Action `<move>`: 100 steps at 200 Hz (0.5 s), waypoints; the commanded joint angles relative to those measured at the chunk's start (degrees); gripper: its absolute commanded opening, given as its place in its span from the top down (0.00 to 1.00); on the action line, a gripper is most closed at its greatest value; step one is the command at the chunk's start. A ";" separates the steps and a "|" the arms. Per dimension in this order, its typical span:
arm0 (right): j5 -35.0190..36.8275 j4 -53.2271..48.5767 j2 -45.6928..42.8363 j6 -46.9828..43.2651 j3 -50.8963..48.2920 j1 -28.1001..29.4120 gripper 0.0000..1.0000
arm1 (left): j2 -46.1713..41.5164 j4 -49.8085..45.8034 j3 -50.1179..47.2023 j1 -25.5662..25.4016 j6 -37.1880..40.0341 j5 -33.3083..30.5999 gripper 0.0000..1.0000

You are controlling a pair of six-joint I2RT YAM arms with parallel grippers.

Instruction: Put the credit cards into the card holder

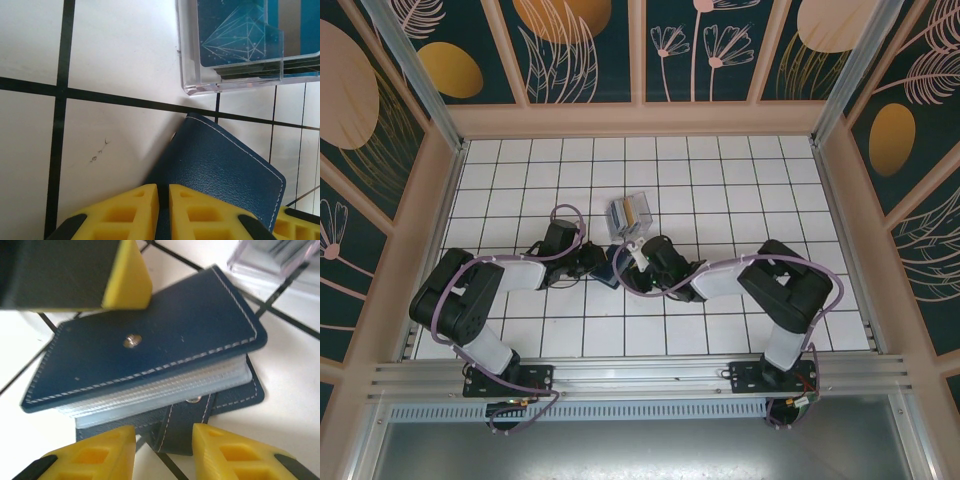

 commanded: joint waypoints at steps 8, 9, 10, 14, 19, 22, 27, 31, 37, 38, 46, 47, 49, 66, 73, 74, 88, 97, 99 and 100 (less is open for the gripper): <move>1.34 -4.45 2.25 -0.68 3.32 -0.48 0.65 | 3.44 -8.75 -1.34 -0.47 0.07 0.52 0.83; 1.37 -4.52 2.32 -0.68 3.42 -0.48 0.65 | 3.44 -8.78 -1.33 -0.47 0.11 0.45 0.83; 1.43 -4.56 2.45 -0.68 3.48 -0.49 0.65 | 3.48 -8.84 -1.29 -0.47 0.18 0.37 0.83; 1.53 -4.87 2.76 -0.76 3.81 -0.50 0.65 | 3.51 -8.98 -1.24 -0.47 0.28 0.17 0.83; 1.62 -5.28 3.25 -0.77 4.35 -0.44 0.65 | 3.58 -9.15 -1.24 -0.47 0.46 -0.05 0.83; 1.66 -5.56 3.44 -0.77 4.69 -0.39 0.65 | 3.53 -9.21 -1.25 -0.46 0.50 -0.06 0.83; 1.62 -5.81 3.67 -0.73 5.07 -0.32 0.66 | 3.73 -9.25 -1.24 -0.47 0.50 -0.01 0.83; 1.54 -5.99 3.86 -0.61 5.41 -0.35 0.68 | 3.80 -9.18 -1.25 -0.40 0.42 0.09 0.83; 1.38 -5.94 3.98 -0.47 5.68 -0.30 0.69 | 3.98 -9.12 -1.24 -0.46 0.36 0.26 0.83; 1.35 -5.88 4.02 -0.40 5.70 -0.30 0.70 | 4.01 -9.10 -1.24 -0.47 0.34 0.32 0.83; 0.90 -5.53 4.20 -0.28 5.79 -0.30 0.73 | 4.05 -9.01 -1.35 -0.47 0.34 0.38 0.83; 0.89 -5.51 4.26 -0.26 5.80 -0.31 0.73 | 4.09 -9.00 -1.34 -0.47 0.38 0.38 0.83; 0.88 -5.42 4.31 -0.25 5.88 -0.31 0.74 | 4.06 -8.99 -1.33 -0.43 0.36 0.33 0.83; 1.86 -5.56 4.26 -0.08 5.74 -0.23 0.85 | 4.21 -9.08 -1.51 -0.42 0.44 -0.19 0.83; 3.15 -5.29 3.59 0.20 5.01 -0.09 0.88 | 4.24 -9.00 -1.50 -0.47 0.28 -0.09 0.83; 3.33 -5.16 3.48 0.29 4.88 -0.07 0.89 | 4.23 -9.00 -1.50 -0.47 0.26 -0.08 0.83; 4.81 -2.08 1.21 1.53 1.71 0.04 0.93 | 4.27 -8.95 -1.50 -0.47 0.15 0.21 0.83; 5.68 0.85 -0.31 2.58 -0.72 0.04 0.95 | 4.23 -8.93 -1.67 -0.43 0.12 -0.20 0.83; 5.86 1.60 -0.68 2.88 -1.38 0.04 0.95 | 4.27 -8.98 -1.68 -0.46 0.14 -0.27 0.83; 6.00 1.97 -0.86 3.03 -1.65 0.04 0.96 | 4.24 -8.98 -1.68 -0.47 0.15 -0.34 0.83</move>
